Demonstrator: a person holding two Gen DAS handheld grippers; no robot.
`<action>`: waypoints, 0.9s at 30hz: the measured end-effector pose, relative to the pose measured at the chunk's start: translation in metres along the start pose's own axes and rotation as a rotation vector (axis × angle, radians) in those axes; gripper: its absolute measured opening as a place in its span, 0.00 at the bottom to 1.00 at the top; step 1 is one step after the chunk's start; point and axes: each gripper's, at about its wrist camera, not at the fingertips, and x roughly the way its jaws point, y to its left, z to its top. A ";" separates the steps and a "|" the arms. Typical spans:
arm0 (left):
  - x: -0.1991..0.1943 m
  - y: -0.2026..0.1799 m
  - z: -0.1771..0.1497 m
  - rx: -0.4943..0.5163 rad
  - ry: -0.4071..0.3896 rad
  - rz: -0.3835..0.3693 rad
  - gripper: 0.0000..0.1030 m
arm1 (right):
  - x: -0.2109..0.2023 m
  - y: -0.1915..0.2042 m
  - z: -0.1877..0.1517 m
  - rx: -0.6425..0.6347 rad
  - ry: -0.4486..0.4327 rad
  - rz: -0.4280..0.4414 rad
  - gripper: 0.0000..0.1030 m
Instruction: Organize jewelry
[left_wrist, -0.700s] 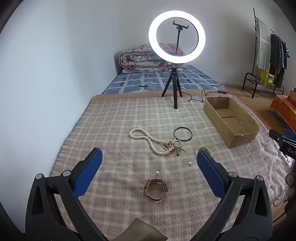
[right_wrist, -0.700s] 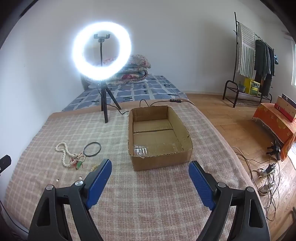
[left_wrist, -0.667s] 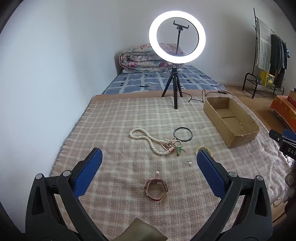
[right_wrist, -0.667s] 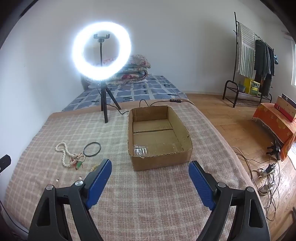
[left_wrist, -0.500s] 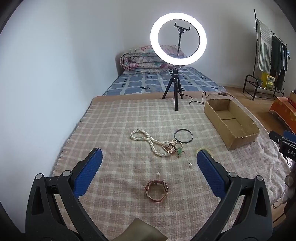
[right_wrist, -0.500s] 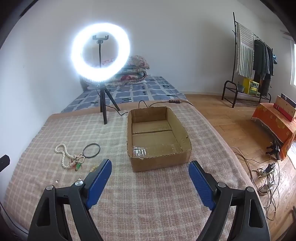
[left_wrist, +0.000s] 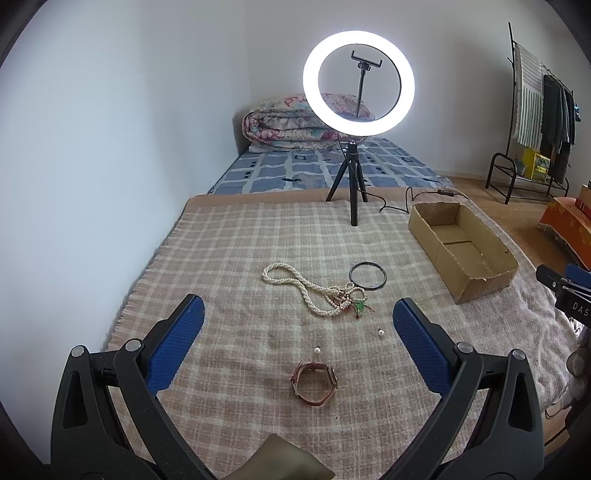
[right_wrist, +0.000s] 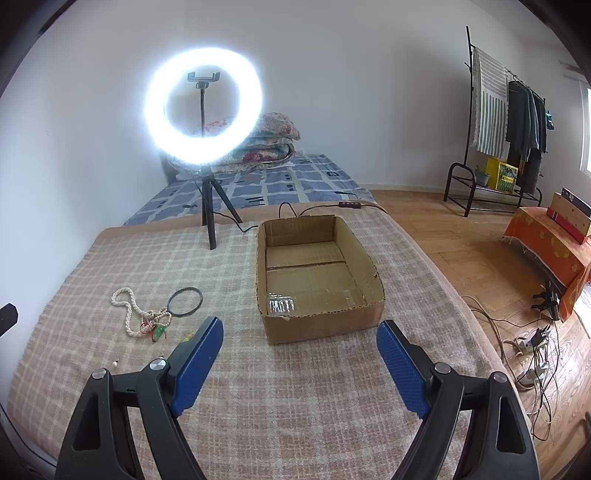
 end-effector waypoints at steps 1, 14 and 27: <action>0.000 0.000 0.000 -0.001 0.000 -0.001 1.00 | 0.000 0.001 0.000 0.000 0.000 0.000 0.84; 0.000 0.000 0.000 0.001 -0.004 -0.001 1.00 | 0.000 0.002 0.001 -0.003 0.001 0.002 0.84; -0.001 0.001 -0.001 0.001 -0.007 0.000 1.00 | 0.001 0.004 0.000 -0.002 0.005 0.005 0.84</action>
